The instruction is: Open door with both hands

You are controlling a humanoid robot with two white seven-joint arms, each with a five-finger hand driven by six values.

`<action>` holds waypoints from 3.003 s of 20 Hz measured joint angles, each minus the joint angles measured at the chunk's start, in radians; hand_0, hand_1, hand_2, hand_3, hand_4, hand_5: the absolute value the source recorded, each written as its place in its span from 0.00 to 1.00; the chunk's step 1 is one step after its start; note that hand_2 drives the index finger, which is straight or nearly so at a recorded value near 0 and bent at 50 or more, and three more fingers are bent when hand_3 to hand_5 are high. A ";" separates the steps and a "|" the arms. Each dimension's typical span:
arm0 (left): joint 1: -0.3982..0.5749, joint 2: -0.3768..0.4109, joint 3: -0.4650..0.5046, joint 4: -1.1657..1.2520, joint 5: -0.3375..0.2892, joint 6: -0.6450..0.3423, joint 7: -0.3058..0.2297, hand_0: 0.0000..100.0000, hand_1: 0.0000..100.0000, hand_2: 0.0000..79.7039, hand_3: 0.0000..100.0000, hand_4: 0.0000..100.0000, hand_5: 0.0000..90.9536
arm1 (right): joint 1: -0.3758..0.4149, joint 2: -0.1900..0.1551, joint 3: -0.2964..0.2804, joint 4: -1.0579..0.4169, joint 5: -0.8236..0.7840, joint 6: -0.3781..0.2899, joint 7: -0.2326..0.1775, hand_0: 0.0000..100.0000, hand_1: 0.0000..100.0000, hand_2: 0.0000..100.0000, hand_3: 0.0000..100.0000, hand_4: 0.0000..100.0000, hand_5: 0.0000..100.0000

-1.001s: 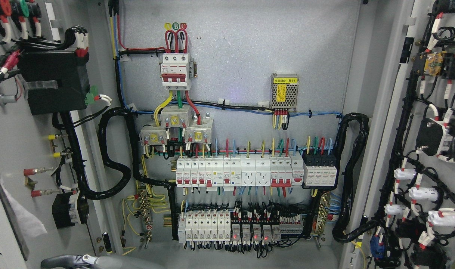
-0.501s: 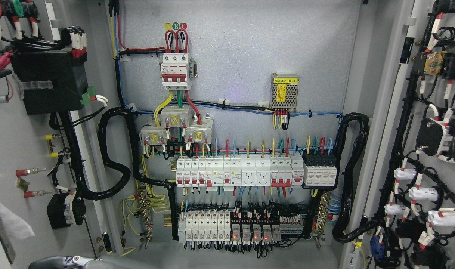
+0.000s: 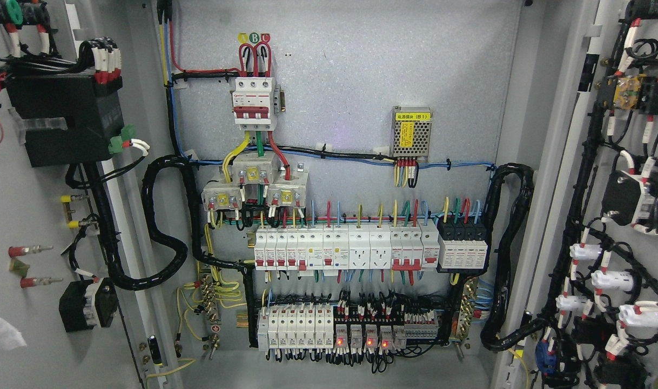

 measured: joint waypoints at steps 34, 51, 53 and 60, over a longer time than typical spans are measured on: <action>0.000 0.000 0.000 0.000 0.000 0.001 0.011 0.29 0.00 0.03 0.03 0.03 0.00 | -0.134 0.000 0.050 0.073 -0.132 -0.015 -0.059 0.22 0.00 0.00 0.00 0.00 0.00; 0.000 0.000 0.000 0.000 0.000 0.001 0.003 0.29 0.00 0.03 0.03 0.03 0.00 | -0.220 0.000 0.107 0.084 -0.185 -0.017 -0.061 0.22 0.00 0.00 0.00 0.00 0.00; 0.000 0.000 0.000 0.000 0.000 0.001 0.000 0.29 0.00 0.03 0.03 0.03 0.00 | -0.230 0.000 0.114 0.085 -0.192 -0.017 -0.063 0.22 0.00 0.00 0.00 0.00 0.00; 0.000 0.000 0.000 0.000 0.000 0.001 0.005 0.29 0.00 0.03 0.03 0.03 0.00 | -0.259 0.000 0.139 0.089 -0.208 -0.018 -0.060 0.22 0.00 0.00 0.00 0.00 0.00</action>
